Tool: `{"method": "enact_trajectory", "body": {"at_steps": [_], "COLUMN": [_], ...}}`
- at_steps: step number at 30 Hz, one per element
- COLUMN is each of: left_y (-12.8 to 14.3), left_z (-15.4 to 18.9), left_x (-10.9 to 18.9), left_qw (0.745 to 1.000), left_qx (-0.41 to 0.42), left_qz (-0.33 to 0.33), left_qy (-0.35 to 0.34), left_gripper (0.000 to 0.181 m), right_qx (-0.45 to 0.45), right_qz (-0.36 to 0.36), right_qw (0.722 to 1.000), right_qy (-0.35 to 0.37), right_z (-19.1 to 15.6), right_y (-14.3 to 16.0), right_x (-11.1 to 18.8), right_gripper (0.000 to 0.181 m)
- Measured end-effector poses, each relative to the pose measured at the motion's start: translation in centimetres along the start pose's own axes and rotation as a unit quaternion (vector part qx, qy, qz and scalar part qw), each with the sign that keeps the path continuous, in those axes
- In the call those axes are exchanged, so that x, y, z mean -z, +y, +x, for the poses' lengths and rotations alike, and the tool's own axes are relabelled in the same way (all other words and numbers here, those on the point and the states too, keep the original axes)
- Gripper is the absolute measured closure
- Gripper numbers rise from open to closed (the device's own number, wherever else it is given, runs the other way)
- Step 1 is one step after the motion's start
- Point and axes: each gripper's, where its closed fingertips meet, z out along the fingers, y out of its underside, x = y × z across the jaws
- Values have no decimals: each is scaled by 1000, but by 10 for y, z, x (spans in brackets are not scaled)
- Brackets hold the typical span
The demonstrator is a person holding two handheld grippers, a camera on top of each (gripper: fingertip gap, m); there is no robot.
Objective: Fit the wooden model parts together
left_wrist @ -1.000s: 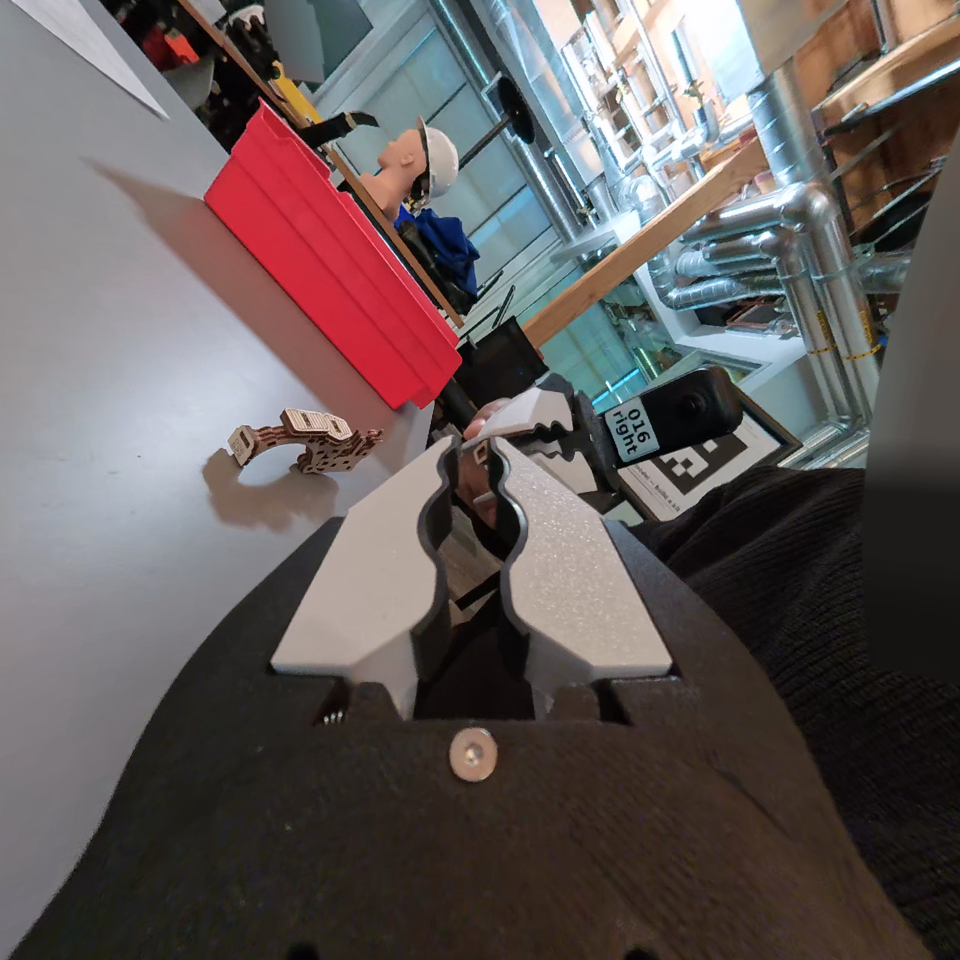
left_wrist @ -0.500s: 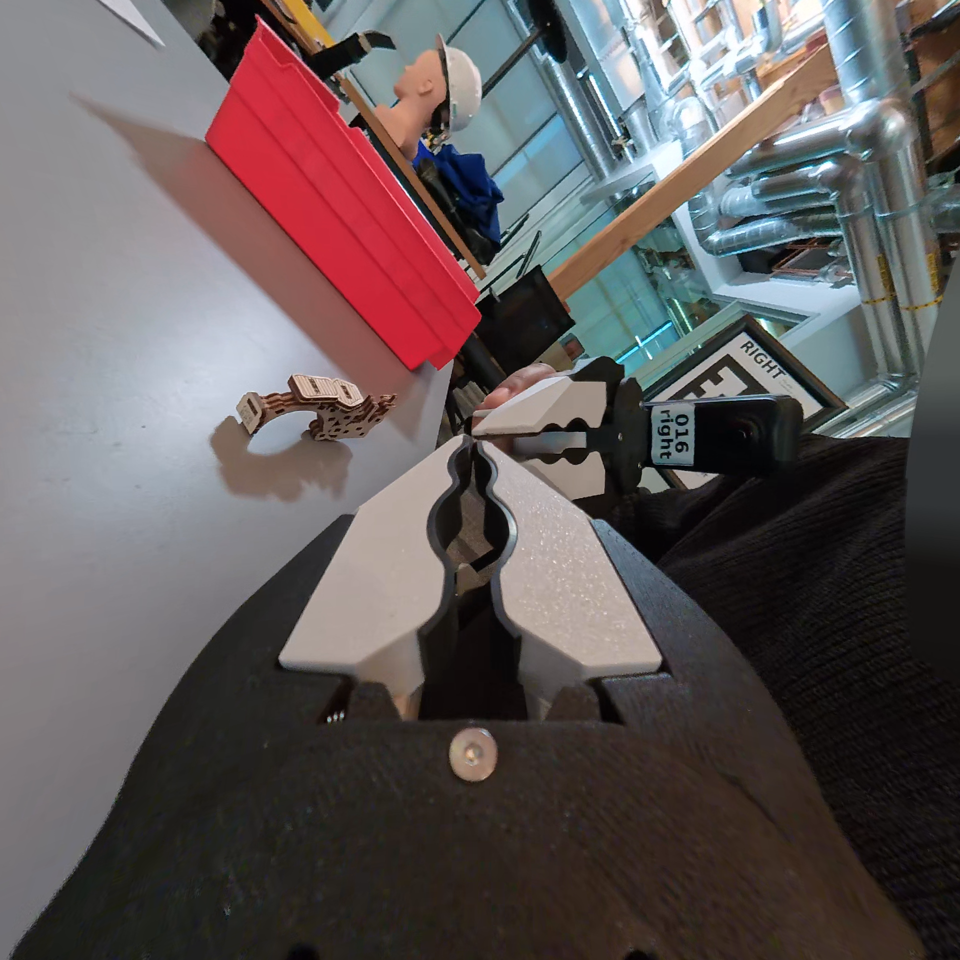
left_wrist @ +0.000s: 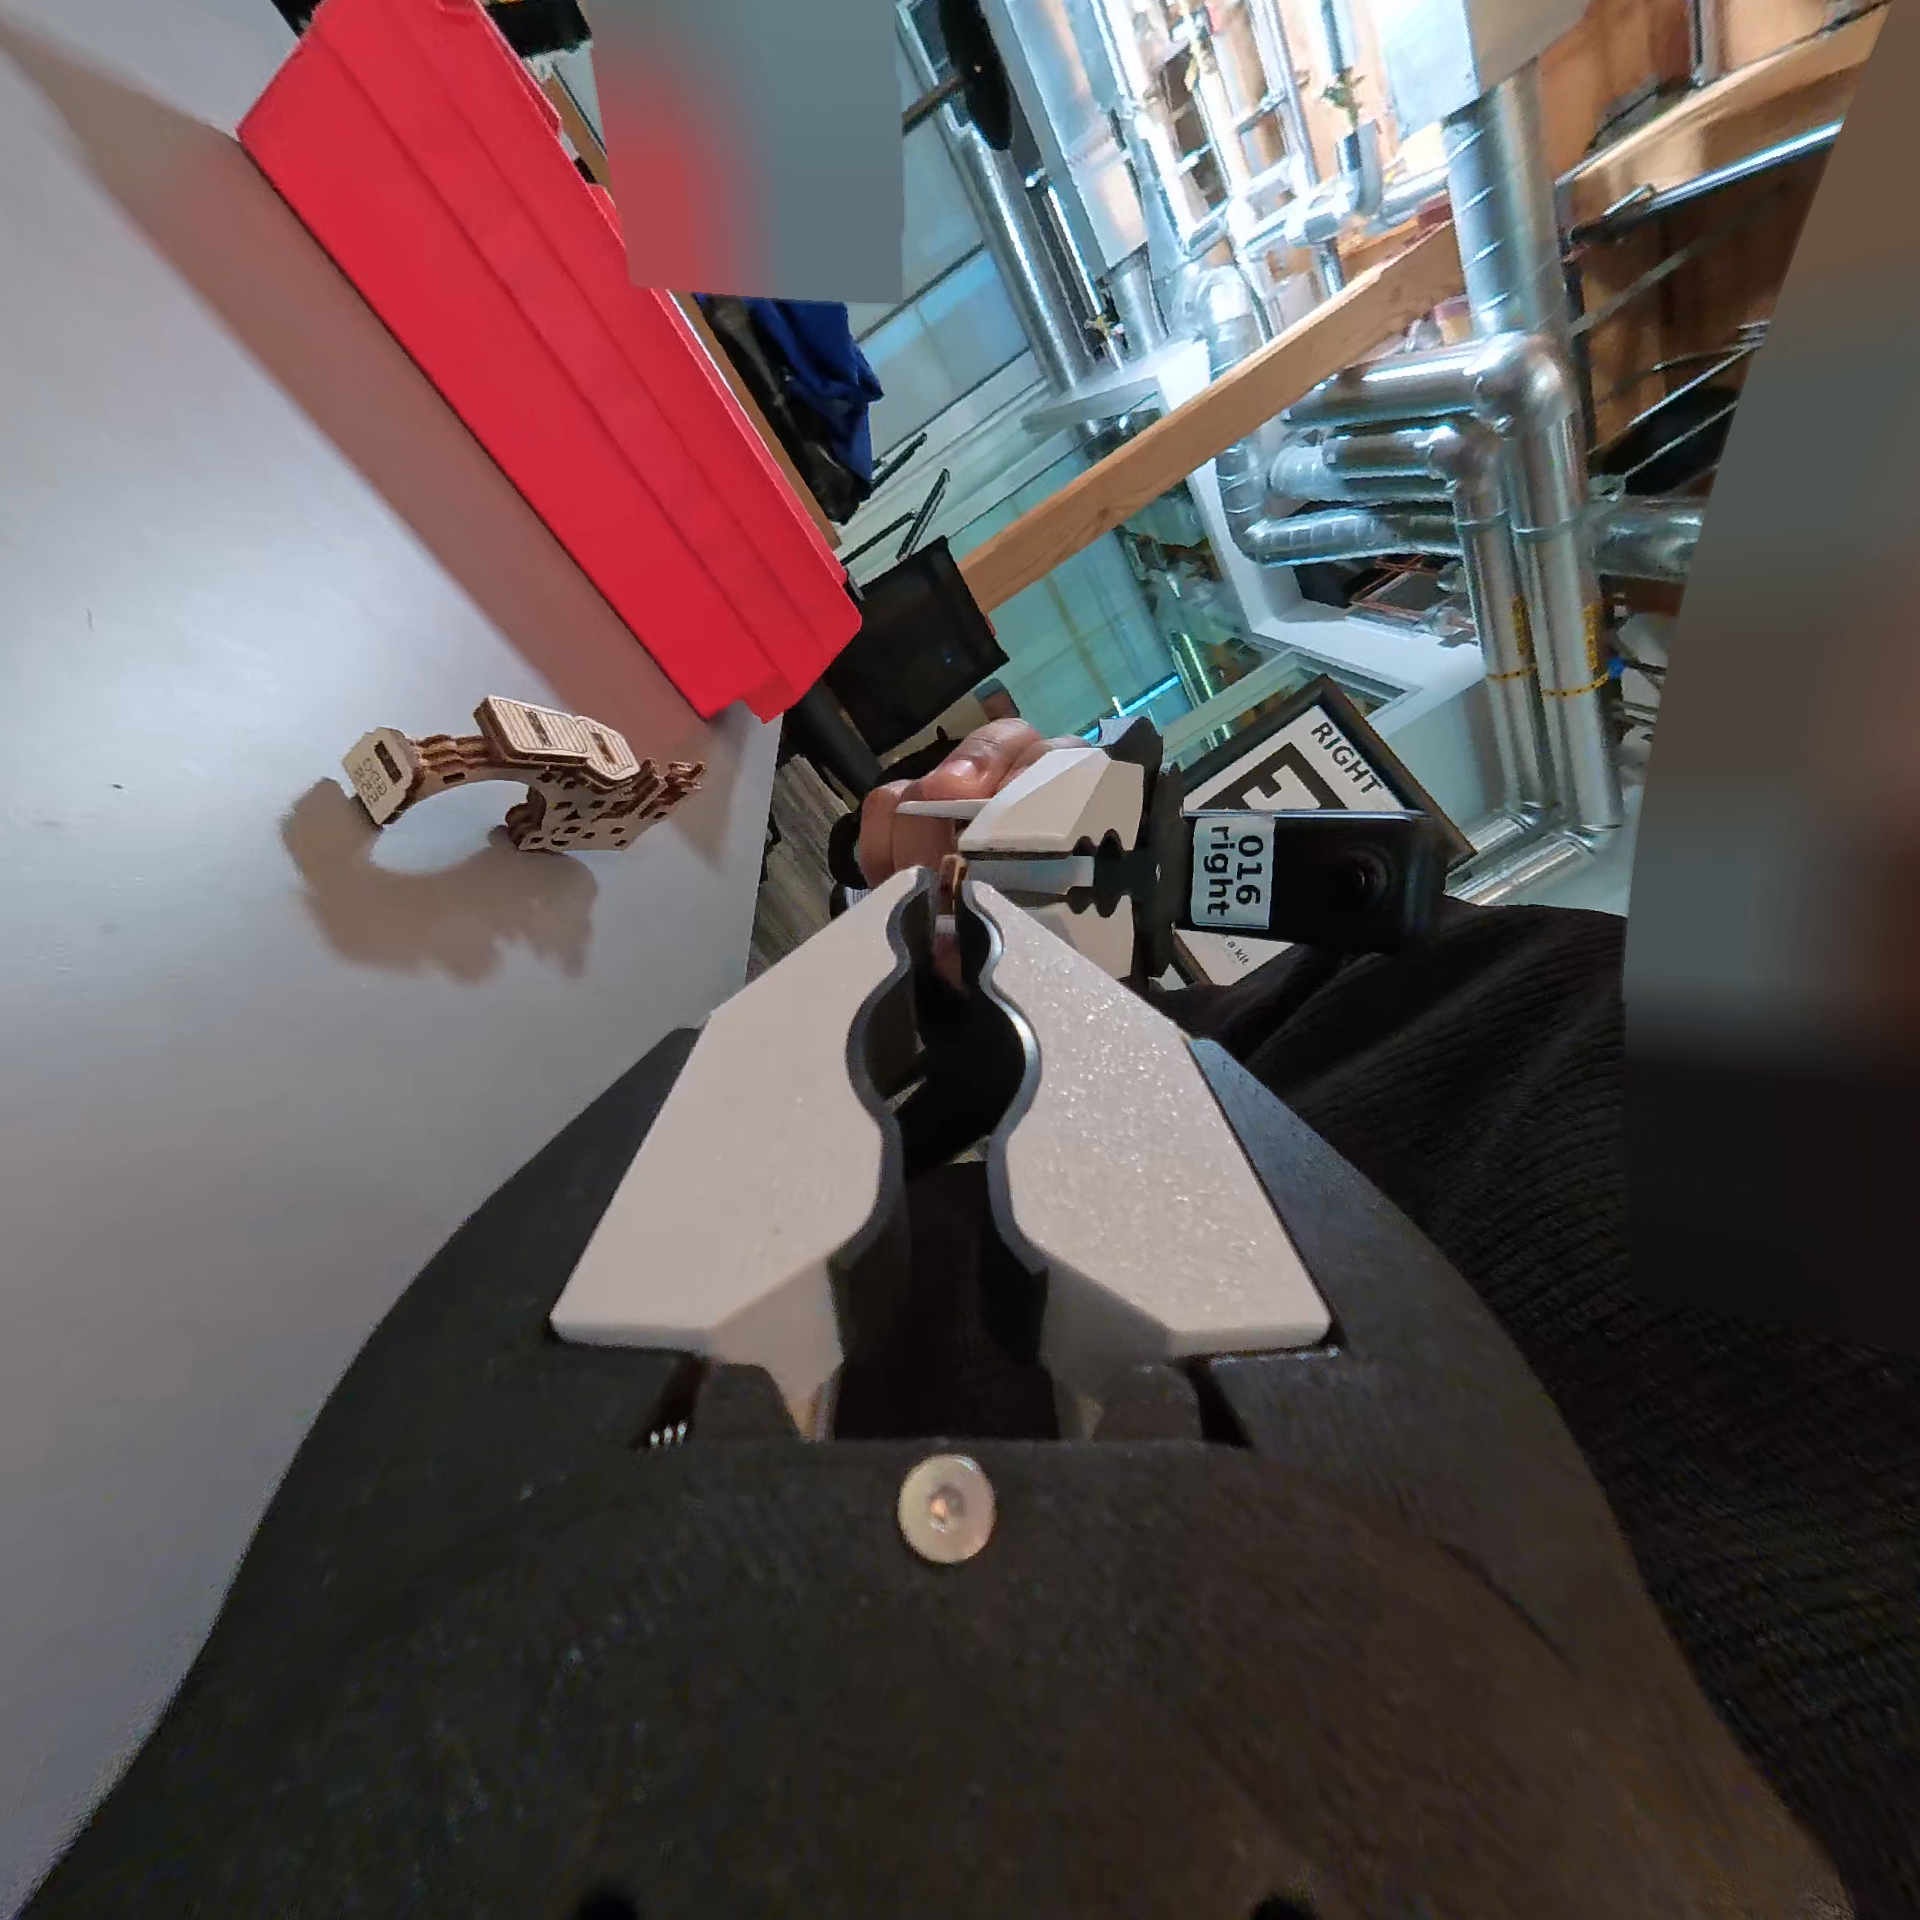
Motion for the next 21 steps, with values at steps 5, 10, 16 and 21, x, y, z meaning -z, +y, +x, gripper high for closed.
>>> {"method": "enact_trajectory", "body": {"at_steps": [5,10,16,21], "left_y": [0,2,3,-5], "left_z": [4,6,9,9], "left_x": [-1,-2,-4,-4], "left_qw": [1000,1000,999,1000], "left_qx": [9,17,13,-20], "left_qz": [2,-2,-7,17], "left_qy": [17,26,32,9], "left_gripper": [176,175,180,181], "right_qx": [-5,-16,-26,-60], "right_qz": [5,26,28,31], "right_qw": [1000,999,999,998], "right_qy": [-8,-25,-25,-6], "right_z": [-1,-5,-4,4], "right_y": [-1,-7,-7,-6], "right_x": [1,3,3,1], "right_gripper": [176,176,176,172]}}
